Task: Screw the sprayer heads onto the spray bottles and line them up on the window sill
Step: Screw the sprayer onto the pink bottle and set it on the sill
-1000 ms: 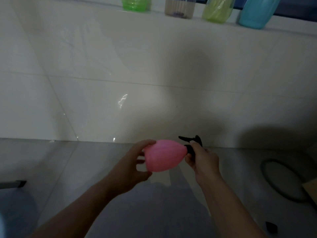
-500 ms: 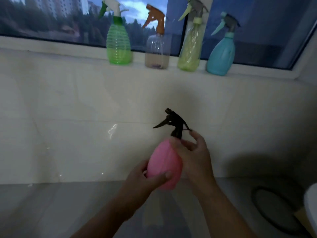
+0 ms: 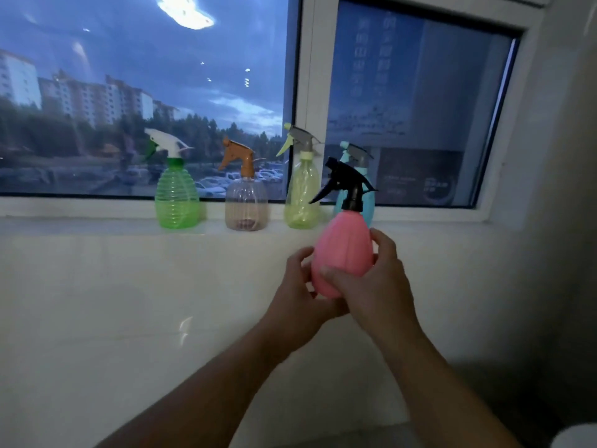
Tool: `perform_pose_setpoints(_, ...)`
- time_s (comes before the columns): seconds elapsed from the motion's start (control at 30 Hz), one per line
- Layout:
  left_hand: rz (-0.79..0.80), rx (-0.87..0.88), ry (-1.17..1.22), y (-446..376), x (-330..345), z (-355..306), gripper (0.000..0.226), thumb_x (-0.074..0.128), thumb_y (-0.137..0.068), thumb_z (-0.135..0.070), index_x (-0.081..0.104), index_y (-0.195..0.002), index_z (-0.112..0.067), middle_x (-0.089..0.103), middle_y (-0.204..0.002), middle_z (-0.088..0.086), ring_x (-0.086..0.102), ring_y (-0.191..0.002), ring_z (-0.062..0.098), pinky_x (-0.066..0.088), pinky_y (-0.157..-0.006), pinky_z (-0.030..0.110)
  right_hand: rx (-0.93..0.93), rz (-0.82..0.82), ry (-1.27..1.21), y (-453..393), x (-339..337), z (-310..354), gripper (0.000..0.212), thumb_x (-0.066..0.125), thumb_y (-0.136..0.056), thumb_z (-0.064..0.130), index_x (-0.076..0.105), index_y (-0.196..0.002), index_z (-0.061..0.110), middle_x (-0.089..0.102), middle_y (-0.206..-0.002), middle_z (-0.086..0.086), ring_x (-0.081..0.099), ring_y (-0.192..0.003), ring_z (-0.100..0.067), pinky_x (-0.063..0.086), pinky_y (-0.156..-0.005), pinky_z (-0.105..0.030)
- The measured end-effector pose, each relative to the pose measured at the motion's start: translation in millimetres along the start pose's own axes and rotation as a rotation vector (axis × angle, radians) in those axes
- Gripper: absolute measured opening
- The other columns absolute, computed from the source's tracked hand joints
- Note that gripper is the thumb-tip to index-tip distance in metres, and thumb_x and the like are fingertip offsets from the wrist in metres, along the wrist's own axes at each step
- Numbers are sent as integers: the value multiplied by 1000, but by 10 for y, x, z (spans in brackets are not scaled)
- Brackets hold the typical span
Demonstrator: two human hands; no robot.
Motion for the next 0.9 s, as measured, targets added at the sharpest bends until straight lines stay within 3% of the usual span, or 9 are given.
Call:
perform_pose_setpoints(0.1,23,53,-93,-302,164,-212,94,89,-73,-20,31,-141,-48,40,-136,-21,50,-116,1,52,-72,9,-21,-78,-27,-328,-163,-18,102,85,-69,49,23,-149,38,46,-143,0,57,-120,-27,57,-87,-47)
perform_pose_setpoints(0.17,10,73,-174,-517,293,-302,97,88,-76,-19,29,-150,-38,34,-148,-14,41,-128,4,46,-81,11,-32,-120,-37,-567,-274,-50,103,87,-68,46,23,-149,38,47,-143,0,56,-120,-27,57,-87,-47)
perform_pose_setpoints(0.3,70,64,-164,-870,575,-411,92,68,-88,6,20,-157,-31,41,-153,1,45,-131,13,53,-101,34,-75,-182,-9,-1032,-471,-161,107,90,-66,38,24,-151,34,45,-145,-3,53,-122,-30,54,-92,-49)
perform_pose_setpoints(0.47,91,44,-275,-1291,968,-424,71,57,-93,9,29,-153,-18,46,-147,11,55,-124,31,51,-105,48,-73,-192,2,-1562,-606,-432,106,91,-66,33,26,-151,29,43,-144,-8,52,-122,-32,52,-91,-47)
perform_pose_setpoints(0.63,150,-56,-375,-1694,1232,-335,80,55,-94,10,18,-158,-19,38,-154,11,43,-136,29,49,-105,42,-94,-171,5,-2001,-660,-700,102,89,-70,26,27,-151,25,40,-145,-12,49,-125,-34,50,-89,-43)
perform_pose_setpoints(0.73,170,-90,-415,-1893,1353,-278,82,55,-94,9,14,-159,-19,37,-154,14,43,-136,30,49,-107,47,-112,-141,21,-2245,-688,-814,99,89,-70,22,30,-149,22,43,-144,-14,50,-125,-34,47,-86,-38)
perform_pose_setpoints(0.8,176,-119,-438,-1997,1390,-246,80,55,-95,6,13,-159,-17,39,-152,16,46,-129,27,48,-107,45,-108,-112,17,-2347,-672,-873,96,89,-69,21,33,-147,21,46,-142,-13,51,-124,-34,52,-92,-44)
perform_pose_setpoints(0.9,183,-143,-443,-2124,1418,-203,74,54,-95,7,20,-157,-15,48,-142,18,48,-110,20,48,-95,36,-62,-58,6,-2446,-601,-981,96,89,-70,20,33,-147,22,47,-143,-13,52,-124,-35,53,-95,-52)
Point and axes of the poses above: each hand's wrist, its own y-axis away from the middle knuckle, its own x-axis out of the palm, z = x × y, the point moved 3 cm from there along -y, towards the middle knuckle
